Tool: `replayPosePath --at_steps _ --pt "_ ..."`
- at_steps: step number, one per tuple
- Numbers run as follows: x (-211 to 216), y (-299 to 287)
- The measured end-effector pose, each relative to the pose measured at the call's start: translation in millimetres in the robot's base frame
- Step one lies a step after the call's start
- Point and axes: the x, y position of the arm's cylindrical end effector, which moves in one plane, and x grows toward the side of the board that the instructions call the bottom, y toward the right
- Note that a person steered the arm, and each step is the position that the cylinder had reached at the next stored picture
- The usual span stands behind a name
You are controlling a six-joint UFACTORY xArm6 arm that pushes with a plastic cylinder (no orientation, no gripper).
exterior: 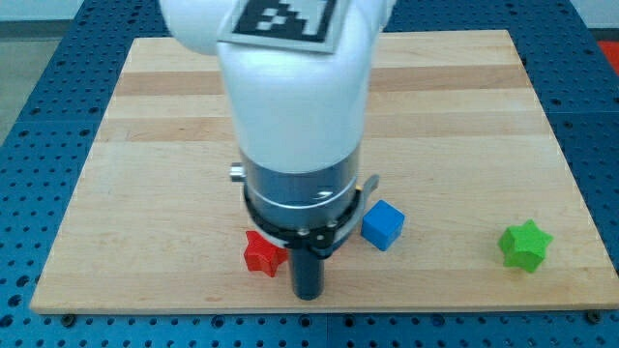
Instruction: Move the yellow heart to the top left of the yellow hexagon
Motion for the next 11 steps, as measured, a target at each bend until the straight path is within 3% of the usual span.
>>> replayPosePath --at_steps 3,5,9,11 --pt "-35 -28" --pt "-39 -25" --pt "-104 3" --pt "-109 -6"
